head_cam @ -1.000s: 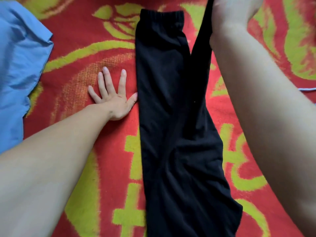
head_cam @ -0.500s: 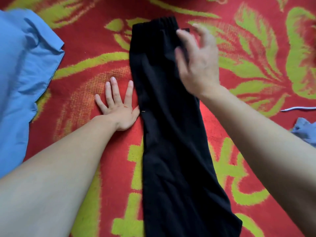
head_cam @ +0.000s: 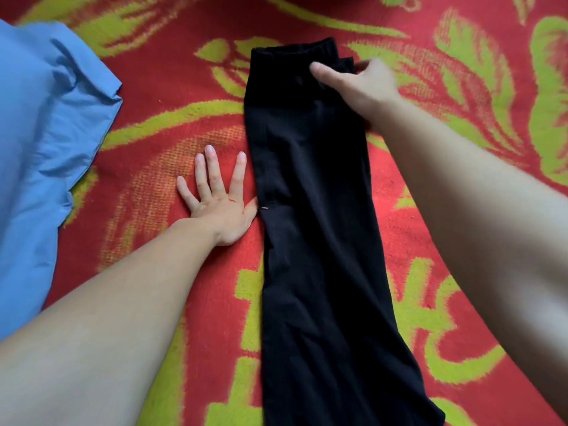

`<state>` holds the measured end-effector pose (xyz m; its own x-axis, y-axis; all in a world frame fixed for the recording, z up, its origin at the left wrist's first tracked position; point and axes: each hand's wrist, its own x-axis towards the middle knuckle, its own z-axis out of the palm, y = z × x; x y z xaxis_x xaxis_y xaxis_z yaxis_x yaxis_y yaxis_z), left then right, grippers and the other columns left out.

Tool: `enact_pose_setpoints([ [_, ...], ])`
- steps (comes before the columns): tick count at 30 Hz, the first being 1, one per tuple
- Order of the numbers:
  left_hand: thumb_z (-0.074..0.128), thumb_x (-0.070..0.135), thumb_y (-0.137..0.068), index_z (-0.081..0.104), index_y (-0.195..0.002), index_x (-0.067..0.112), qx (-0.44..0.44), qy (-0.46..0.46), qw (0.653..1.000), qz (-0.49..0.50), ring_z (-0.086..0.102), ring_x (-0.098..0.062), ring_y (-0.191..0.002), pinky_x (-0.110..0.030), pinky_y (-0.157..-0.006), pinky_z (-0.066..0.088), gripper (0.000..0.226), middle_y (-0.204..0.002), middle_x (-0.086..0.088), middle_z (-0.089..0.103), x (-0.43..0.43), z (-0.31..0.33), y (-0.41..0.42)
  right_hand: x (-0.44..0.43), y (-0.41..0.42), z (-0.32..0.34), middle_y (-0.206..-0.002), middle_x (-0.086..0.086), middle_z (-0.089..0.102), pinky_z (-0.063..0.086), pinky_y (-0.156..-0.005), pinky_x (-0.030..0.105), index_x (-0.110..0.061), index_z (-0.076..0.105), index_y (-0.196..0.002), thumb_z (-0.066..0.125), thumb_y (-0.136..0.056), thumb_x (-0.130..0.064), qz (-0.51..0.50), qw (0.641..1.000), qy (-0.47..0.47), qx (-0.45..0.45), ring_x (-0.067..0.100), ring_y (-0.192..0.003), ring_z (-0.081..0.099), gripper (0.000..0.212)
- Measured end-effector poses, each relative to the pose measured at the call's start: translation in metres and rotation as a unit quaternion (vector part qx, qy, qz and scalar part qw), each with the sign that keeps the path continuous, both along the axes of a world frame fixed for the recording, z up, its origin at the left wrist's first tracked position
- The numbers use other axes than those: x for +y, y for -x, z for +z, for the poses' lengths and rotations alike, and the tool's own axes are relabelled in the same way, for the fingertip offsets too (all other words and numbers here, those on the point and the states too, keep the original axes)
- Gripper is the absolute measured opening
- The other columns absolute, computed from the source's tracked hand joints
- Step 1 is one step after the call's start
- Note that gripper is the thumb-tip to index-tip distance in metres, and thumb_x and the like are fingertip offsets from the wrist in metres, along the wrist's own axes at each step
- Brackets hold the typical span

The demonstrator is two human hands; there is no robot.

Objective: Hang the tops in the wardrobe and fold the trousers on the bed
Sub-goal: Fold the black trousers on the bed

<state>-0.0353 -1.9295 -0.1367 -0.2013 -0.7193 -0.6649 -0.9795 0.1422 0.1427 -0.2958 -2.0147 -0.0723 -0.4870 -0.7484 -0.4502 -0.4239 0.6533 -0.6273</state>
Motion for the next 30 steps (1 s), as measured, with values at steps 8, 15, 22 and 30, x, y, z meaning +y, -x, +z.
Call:
enact_pose_setpoints([
  [8,0.008,0.072,-0.088,-0.057,-0.118,0.046,0.005,0.027,1.0,0.0,-0.049,-0.028,-0.131,-0.063,-0.106,-0.023,0.076,-0.127,-0.006,-0.066,0.001,-0.007,-0.001,-0.008,0.001,0.035,-0.103,-0.002,0.072,0.059,-0.068,0.026,-0.016,0.063,-0.114,0.071,-0.084,-0.036,0.045,0.992,0.098,-0.065,0.008,-0.084,0.072,0.037],
  [15,0.066,0.047,-0.086,0.002,-0.155,0.036,0.125,0.005,0.984,0.125,0.006,-0.032,-0.149,-0.054,-0.118,0.013,0.095,-0.162,-0.018,-0.002,-0.016,0.044,0.006,0.055,0.016,0.104,-0.113,0.007,0.068,0.059,-0.086,0.041,-0.014,0.057,-0.119,0.052,-0.098,-0.01,0.101,0.972,0.161,-0.141,0.021,-0.1,0.07,0.022],
  [22,0.088,0.02,-0.064,-0.001,-0.157,0.025,0.499,-0.089,0.818,0.272,0.036,-0.012,-0.137,-0.042,-0.112,0.028,0.129,-0.16,-0.001,0.025,-0.038,0.18,0.04,0.105,0.012,0.177,-0.106,0.003,0.064,0.053,-0.088,0.034,-0.014,0.061,-0.112,0.046,-0.09,0.009,0.175,0.935,0.121,-0.284,0.017,-0.097,0.065,0.035],
  [30,0.066,0.011,-0.073,0.067,-0.101,0.02,0.391,0.272,0.872,0.111,0.064,-0.016,-0.094,-0.026,-0.077,0.051,0.029,-0.101,0.0,0.067,-0.023,0.251,0.086,0.124,0.014,0.22,-0.112,0.001,0.067,0.051,-0.09,0.037,-0.019,0.066,-0.118,0.051,-0.083,-0.01,0.25,0.9,0.153,0.322,0.022,-0.11,0.061,0.039],
])
